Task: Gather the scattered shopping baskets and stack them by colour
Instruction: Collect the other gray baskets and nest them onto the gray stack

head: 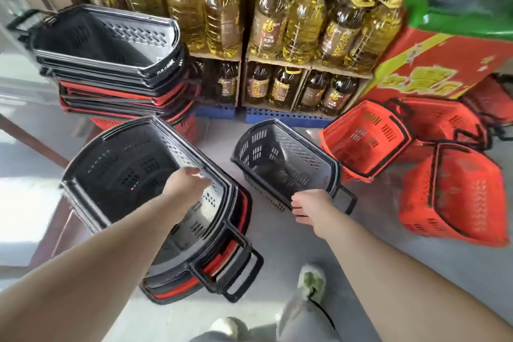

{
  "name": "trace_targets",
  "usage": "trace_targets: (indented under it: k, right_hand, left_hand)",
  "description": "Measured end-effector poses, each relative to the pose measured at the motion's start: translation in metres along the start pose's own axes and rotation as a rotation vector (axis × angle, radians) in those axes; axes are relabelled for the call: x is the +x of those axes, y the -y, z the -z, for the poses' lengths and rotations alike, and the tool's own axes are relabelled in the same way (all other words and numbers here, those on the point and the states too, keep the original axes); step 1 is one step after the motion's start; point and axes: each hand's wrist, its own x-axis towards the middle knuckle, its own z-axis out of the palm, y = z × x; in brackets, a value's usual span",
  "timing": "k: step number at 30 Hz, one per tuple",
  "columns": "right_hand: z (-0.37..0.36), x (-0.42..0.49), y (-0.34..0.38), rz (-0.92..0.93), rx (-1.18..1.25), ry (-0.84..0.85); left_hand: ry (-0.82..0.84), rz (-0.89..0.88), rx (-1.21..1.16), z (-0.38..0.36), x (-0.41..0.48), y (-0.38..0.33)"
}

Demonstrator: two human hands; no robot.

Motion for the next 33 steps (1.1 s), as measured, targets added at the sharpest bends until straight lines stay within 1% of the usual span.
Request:
trace_targets:
  k: [2,4,6,8,12,13,16,18,20,21,24,27,29,31,33]
  right_hand:
    - [0.029,0.027,0.002,0.031,-0.067,-0.054]
    - [0.068,0.067,0.007,0.043,-0.148,-0.088]
    - [0.092,0.093,0.01,0.068,-0.235,-0.074]
    - [0.128,0.129,0.019,0.091,-0.324,-0.041]
    - [0.183,0.191,0.034,0.129,-0.45,-0.026]
    - [0.191,0.204,0.037,0.142,-0.481,-0.026]
    - [0.208,0.241,0.04,0.102,-0.482,-0.044]
    - [0.21,0.268,0.034,0.043,-0.46,-0.027]
    - [0.204,0.299,0.019,-0.032,-0.379,0.015]
    - [0.2,0.312,0.013,-0.068,-0.34,0.026]
    - [0.185,0.36,-0.012,-0.187,-0.24,0.014]
    - [0.165,0.404,-0.043,-0.288,-0.227,0.019]
    - [0.154,0.428,-0.062,-0.376,-0.298,0.077]
    - [0.138,0.452,-0.086,-0.433,-0.237,0.117]
    - [0.126,0.472,-0.104,-0.433,-0.116,0.077]
  left_hand:
    - [-0.049,-0.031,0.01,-0.032,0.008,-0.021]
    - [-0.011,-0.05,0.037,-0.078,0.024,-0.046]
    - [-0.004,-0.04,0.042,-0.102,0.032,-0.059]
    - [-0.089,0.004,0.05,-0.14,0.047,-0.076]
    - [-0.126,0.053,0.074,-0.196,0.072,-0.105]
    - [-0.128,0.069,0.083,-0.206,0.08,-0.11]
    - [-0.06,0.107,0.122,-0.235,0.107,-0.115]
    - [-0.075,0.125,0.165,-0.251,0.127,-0.114]
    - [-0.113,0.157,0.195,-0.264,0.15,-0.107]
    - [-0.127,0.179,0.179,-0.27,0.163,-0.102]
    - [-0.095,0.232,0.119,-0.292,0.204,-0.083]
    - [-0.133,0.247,0.111,-0.31,0.244,-0.058]
    - [-0.122,0.242,0.145,-0.32,0.265,-0.042]
    - [-0.079,0.251,0.237,-0.33,0.284,-0.019]
    - [-0.146,0.256,0.265,-0.335,0.29,0.001]
